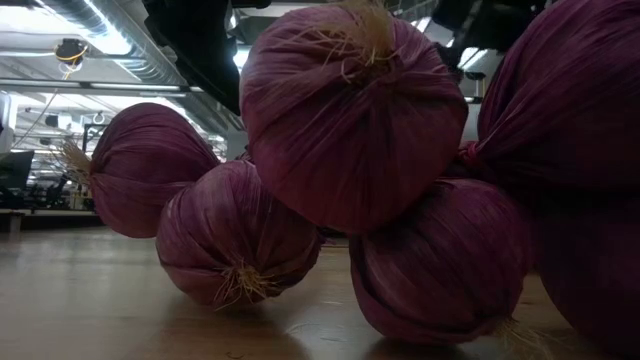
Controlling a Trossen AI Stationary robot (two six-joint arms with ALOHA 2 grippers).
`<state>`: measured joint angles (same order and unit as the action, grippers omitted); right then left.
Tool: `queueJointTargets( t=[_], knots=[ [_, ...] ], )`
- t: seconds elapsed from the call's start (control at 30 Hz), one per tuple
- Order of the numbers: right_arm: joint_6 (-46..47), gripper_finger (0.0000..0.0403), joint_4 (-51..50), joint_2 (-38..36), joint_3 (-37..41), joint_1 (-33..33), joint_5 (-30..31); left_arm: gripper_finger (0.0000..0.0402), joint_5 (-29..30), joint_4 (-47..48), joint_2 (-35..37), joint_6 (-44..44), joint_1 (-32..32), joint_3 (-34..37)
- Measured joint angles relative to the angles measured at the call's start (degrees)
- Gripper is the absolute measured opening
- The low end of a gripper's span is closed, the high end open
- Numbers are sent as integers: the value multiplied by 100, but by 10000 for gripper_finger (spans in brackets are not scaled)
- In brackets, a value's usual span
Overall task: Build produce basket
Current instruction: Put the yellow pear into the black wire basket
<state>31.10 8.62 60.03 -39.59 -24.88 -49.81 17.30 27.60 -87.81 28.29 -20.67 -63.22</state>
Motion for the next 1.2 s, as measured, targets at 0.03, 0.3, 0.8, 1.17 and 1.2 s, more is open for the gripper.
queueJointTargets(
  t=[0.03, 0.3, 0.8, 1.17, 1.2],
  knots=[
    [-12, 309, -256, 0, 0, 120, -205, 110, 0, -1, 0, 0, 0, 0],
    [24, 310, -3498, 2, 0, 999, -447, 110, 0, 1, 0, 0, 0, 0],
    [3325, 310, -7594, 4, 0, 3077, 2703, 110, 0, 0, 0, 0, 0, 0],
    [5159, 310, -7756, 56, -9, 4408, 3545, 110, 0, 1, 0, 0, 0, 0],
    [5284, 310, -7741, 86, -9, 4514, 3499, 110, 0, 1, 0, 0, 1, 0]
  ],
)
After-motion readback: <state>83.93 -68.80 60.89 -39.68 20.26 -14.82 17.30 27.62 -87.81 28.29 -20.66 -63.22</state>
